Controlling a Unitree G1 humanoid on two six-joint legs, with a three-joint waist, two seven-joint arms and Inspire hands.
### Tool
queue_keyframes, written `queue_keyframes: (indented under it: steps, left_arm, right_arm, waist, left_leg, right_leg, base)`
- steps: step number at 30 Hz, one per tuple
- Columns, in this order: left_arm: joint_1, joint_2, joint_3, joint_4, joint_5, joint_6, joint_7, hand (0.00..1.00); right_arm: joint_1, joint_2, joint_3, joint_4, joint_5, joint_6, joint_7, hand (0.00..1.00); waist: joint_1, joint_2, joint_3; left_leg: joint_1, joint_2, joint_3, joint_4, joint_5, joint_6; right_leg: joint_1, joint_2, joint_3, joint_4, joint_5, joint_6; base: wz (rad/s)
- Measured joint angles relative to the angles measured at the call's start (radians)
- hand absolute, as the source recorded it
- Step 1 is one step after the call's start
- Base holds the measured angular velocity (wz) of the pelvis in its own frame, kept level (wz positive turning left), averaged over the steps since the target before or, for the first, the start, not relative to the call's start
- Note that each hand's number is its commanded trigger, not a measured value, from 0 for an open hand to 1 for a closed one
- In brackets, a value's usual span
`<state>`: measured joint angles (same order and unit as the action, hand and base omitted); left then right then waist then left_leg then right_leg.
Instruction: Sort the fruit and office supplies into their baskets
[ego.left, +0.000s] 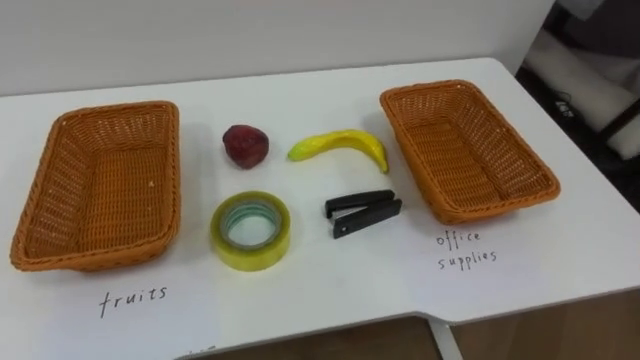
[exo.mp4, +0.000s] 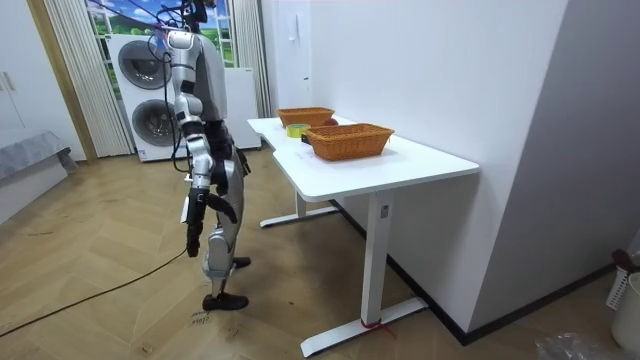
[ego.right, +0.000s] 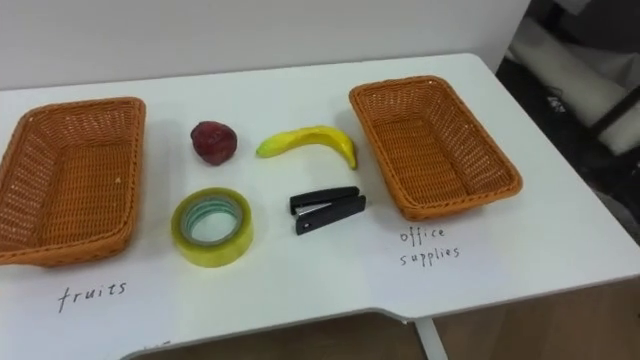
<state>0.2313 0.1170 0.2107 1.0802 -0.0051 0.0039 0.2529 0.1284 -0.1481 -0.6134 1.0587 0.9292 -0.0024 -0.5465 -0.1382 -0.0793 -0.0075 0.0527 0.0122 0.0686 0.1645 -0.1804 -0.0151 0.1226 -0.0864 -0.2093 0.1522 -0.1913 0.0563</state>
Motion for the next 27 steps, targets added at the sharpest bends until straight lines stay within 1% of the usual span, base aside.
queue_keyframes:
  steps: [2,4,5,6,7,8,9,10,12,14,15,16,17,19,22,23,24,25,27]
  left_arm:
    - [-0.002,0.004,0.003,-0.002,0.004,0.001,0.0,0.0]
    - [-0.002,0.005,0.001,-0.038,0.049,0.004,0.0,0.0]
    - [-0.001,0.005,0.0,-0.047,0.052,0.004,0.0,0.0]
    - [-0.002,0.01,-0.007,-0.053,0.053,0.004,0.0,0.0]
    - [-0.001,0.012,-0.012,-0.054,0.053,0.004,0.0,0.0]
    - [0.001,0.016,-0.023,-0.068,0.053,0.004,0.0,0.0]
    - [0.003,0.016,-0.028,-0.08,0.053,0.004,0.0,0.0]
    - [0.005,0.015,-0.029,-0.08,0.053,0.003,0.0,0.0]
    - [0.005,0.016,-0.042,-0.082,0.059,0.001,0.007,0.0]
    - [0.007,0.016,-0.055,-0.097,0.075,0.0,0.009,0.0]
    - [0.008,0.018,-0.064,-0.101,0.086,-0.005,0.013,0.0]
    - [0.007,0.022,-0.072,-0.098,0.086,-0.011,0.014,0.0]
    - [0.006,0.022,-0.072,-0.097,0.085,-0.011,0.014,0.0]
    - [0.007,0.024,-0.072,-0.096,0.086,-0.011,0.015,0.0]
    - [0.006,0.027,-0.079,-0.094,0.086,-0.011,0.014,0.0]
    - [0.006,0.027,-0.081,-0.094,0.086,-0.011,0.013,0.0]
    - [0.007,0.026,-0.081,-0.098,0.085,-0.011,0.01,0.0]
    - [0.007,0.026,-0.081,-0.098,0.086,-0.011,0.008,0.0]
    - [0.006,0.024,-0.081,-0.097,0.086,-0.012,0.005,0.0]
  right_arm:
    - [-0.013,-0.012,-0.001,-0.042,-0.05,-0.012,-0.059,0.0]
    - [-0.018,-0.013,-0.005,-0.166,-0.122,-0.027,-0.15,0.0]
    - [-0.017,-0.014,-0.002,-0.203,-0.133,-0.031,-0.171,0.0]
    - [-0.016,-0.017,0.004,-0.279,-0.151,-0.037,-0.215,0.0]
    - [-0.017,-0.018,0.004,-0.316,-0.152,-0.043,-0.233,0.0]
    - [-0.018,-0.021,0.006,-0.395,-0.165,-0.053,-0.271,0.0]
    - [-0.019,-0.021,0.013,-0.461,-0.233,-0.058,-0.31,0.0]
    - [-0.02,-0.021,0.016,-0.491,-0.27,-0.064,-0.326,0.0]
    - [-0.02,-0.025,0.045,-0.606,-0.387,-0.09,-0.382,0.0]
    - [-0.019,-0.026,0.052,-0.699,-0.452,-0.097,-0.409,0.0]
    - [-0.022,-0.033,0.054,-0.735,-0.489,-0.11,-0.42,0.0]
    - [-0.022,-0.041,0.063,-0.772,-0.529,-0.111,-0.435,0.0]
    - [-0.021,-0.041,0.064,-0.799,-0.552,-0.111,-0.441,0.0]
    - [-0.008,-0.046,0.074,-0.928,-0.661,-0.114,-0.473,0.0]
    - [-0.03,-0.058,0.084,-1.018,-0.765,-0.132,-0.482,0.0]
    - [-0.034,-0.058,0.084,-1.034,-0.782,-0.132,-0.482,0.0]
    - [-0.033,-0.06,0.086,-1.077,-0.788,-0.132,-0.482,0.0]
    - [-0.034,-0.063,0.092,-1.116,-0.8,-0.132,-0.485,0.0]
    - [-0.038,-0.074,0.104,-1.158,-0.829,-0.132,-0.485,0.0]
  waist:
    - [0.0,0.0,0.0005]
    - [0.001,-0.003,0.002]
    - [0.001,-0.003,0.0034]
    - [0.005,-0.004,0.0079]
    - [0.006,-0.004,0.0086]
    - [0.007,-0.006,0.009]
    - [0.009,-0.008,0.011]
    - [0.009,-0.008,0.0112]
    - [0.011,-0.01,0.0111]
    - [0.011,-0.007,0.0142]
    - [0.014,-0.006,0.0125]
    - [0.019,-0.008,0.014]
    - [0.023,-0.008,0.014]
    - [0.035,-0.008,0.014]
    - [0.039,-0.011,0.0131]
    - [0.04,-0.011,0.0131]
    - [0.055,-0.011,0.0131]
    - [0.061,-0.01,0.0129]
    - [0.063,-0.008,0.0126]
  left_leg:
    - [-0.001,0.0,0.007,-0.001,0.0,0.0]
    - [-0.007,0.0,0.011,-0.003,-0.001,0.001]
    - [-0.01,0.0,0.011,-0.003,-0.001,0.001]
    - [-0.013,0.0,0.013,-0.004,0.0,0.001]
    - [-0.015,0.0,0.013,-0.004,0.0,0.002]
    - [-0.016,0.0,0.013,-0.005,0.001,0.002]
    - [-0.016,-0.001,0.013,-0.006,0.001,0.003]
    - [-0.017,-0.001,0.013,-0.006,0.001,0.003]
    - [-0.025,-0.001,0.012,-0.006,0.001,0.003]
    - [-0.03,-0.001,0.012,-0.005,0.001,0.003]
    - [-0.032,-0.001,0.012,-0.005,0.001,0.003]
    - [-0.032,-0.001,0.012,-0.005,0.001,0.003]
    - [-0.032,-0.001,0.013,-0.006,0.001,0.003]
    - [-0.034,-0.001,0.013,-0.006,0.001,0.003]
    - [-0.033,-0.001,0.013,-0.006,0.001,0.003]
    - [-0.033,-0.001,0.013,-0.006,0.001,0.003]
    - [-0.034,-0.001,0.013,-0.006,0.001,0.003]
    - [-0.034,0.0,0.014,-0.006,0.001,0.003]
    - [-0.033,0.001,0.011,-0.006,0.001,0.003]
  right_leg:
    - [-0.004,0.0,0.006,-0.001,0.0,0.0]
    - [-0.014,-0.001,0.012,0.0,0.0,0.0]
    - [-0.021,-0.001,0.013,0.0,0.0,0.0]
    - [-0.028,-0.001,0.015,0.001,0.0,0.001]
    - [-0.031,-0.001,0.016,0.001,0.0,0.001]
    - [-0.036,0.0,0.018,0.001,0.0,0.001]
    - [-0.037,0.0,0.018,0.001,0.0,0.001]
    - [-0.037,-0.001,0.018,0.0,0.0,0.001]
    - [-0.04,-0.001,0.017,0.002,0.0,0.001]
    - [-0.044,-0.001,0.017,0.003,0.0,0.001]
    - [-0.046,-0.001,0.017,0.003,0.0,0.001]
    - [-0.047,-0.001,0.017,0.004,0.0,0.001]
    - [-0.048,-0.001,0.017,0.005,0.0,0.001]
    - [-0.05,-0.001,0.015,0.006,0.0,0.001]
    - [-0.05,-0.001,0.015,0.006,0.0,0.001]
    - [-0.051,-0.001,0.015,0.006,0.0,0.001]
    - [-0.053,-0.001,0.016,0.007,0.0,0.001]
    - [-0.054,-0.001,0.016,0.009,0.0,0.001]
    - [-0.055,-0.001,0.011,0.018,0.0,0.001]
  base:
    - [-0.1]
    - [-0.06]
    - [-0.05]
    - [0.0]
    - [0.0]
    - [0.0]
    - [0.0]
    - [0.0]
    - [0.0]
    - [0.0]
    - [0.0]
    - [0.0]
    - [0.0]
    - [0.0]
    - [0.0]
    - [0.0]
    - [0.0]
    - [0.0]
    - [0.02]
